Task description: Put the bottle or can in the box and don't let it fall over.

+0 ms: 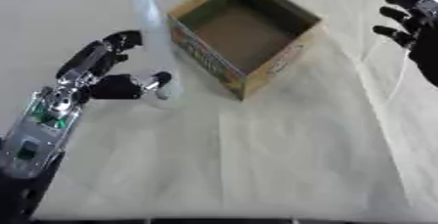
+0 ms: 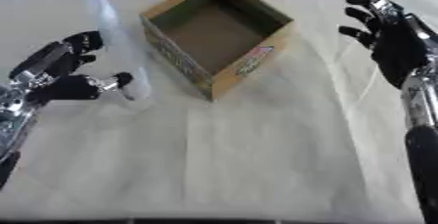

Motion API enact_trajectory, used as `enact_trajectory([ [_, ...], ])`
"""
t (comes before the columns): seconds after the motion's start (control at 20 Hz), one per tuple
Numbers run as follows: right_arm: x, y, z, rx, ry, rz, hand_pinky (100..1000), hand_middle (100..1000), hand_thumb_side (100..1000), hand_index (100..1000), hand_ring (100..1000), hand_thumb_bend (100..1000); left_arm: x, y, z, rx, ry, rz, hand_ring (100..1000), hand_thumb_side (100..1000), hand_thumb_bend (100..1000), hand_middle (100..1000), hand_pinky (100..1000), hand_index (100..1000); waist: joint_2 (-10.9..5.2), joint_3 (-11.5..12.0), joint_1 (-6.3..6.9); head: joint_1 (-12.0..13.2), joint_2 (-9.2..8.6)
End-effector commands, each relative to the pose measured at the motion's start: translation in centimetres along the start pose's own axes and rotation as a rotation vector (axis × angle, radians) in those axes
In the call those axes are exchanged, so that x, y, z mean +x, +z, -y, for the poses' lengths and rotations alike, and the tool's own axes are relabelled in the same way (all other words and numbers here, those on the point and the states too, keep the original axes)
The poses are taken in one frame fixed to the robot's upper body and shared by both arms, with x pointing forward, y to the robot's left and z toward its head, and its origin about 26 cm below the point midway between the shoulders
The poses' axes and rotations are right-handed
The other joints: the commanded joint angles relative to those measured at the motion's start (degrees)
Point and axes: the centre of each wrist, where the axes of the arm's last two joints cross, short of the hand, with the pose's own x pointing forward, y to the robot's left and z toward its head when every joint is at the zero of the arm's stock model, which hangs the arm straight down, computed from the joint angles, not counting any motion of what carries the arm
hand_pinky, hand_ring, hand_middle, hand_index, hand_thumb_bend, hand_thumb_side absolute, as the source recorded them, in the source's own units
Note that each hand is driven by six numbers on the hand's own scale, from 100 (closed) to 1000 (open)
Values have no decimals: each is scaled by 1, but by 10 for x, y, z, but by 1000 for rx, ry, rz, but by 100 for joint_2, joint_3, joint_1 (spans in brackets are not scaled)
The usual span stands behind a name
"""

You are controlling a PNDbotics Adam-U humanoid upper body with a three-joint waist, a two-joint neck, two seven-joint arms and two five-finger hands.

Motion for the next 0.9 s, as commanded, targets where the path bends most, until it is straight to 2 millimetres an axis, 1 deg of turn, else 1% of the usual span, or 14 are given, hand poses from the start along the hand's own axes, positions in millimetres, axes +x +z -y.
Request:
enact_trajectory([
  [0.05,12,-3,1,14,21,32,879,956,626,751,1000,100,8,-5,-2,11,10,32,1000,217,500,832,1000,899,-58,-22,-8,29,-41],
  [0.1,12,-3,1,14,21,32,879,956,626,751,1000,100,8,-6,-1,11,13,35,1000,212,501,833,1000,897,-53,-30,-10,37,-50],
  [0.15,12,-3,1,14,21,32,878,955,628,751,1000,100,8,-7,0,10,14,38,1000,176,504,835,1000,894,-48,-36,-12,44,-58],
  [0.25,12,-4,0,15,20,31,878,955,628,750,1000,100,8,-9,1,8,18,42,1000,161,506,836,1000,891,-37,-48,-15,62,-78],
  [0.6,11,-5,-1,18,16,29,878,954,631,748,1000,100,8,-15,6,-13,71,60,1000,152,472,825,1000,867,-11,-83,-36,87,-128],
  [0.75,11,-5,-1,19,14,27,878,953,632,747,1000,100,7,-17,8,-24,98,60,1000,100,463,812,1000,849,-3,-102,-44,101,-136],
  [0.9,11,-5,-1,20,13,26,877,953,633,746,1000,100,5,-20,10,-27,132,44,1000,100,418,785,1000,810,1,-117,-48,111,-143],
])
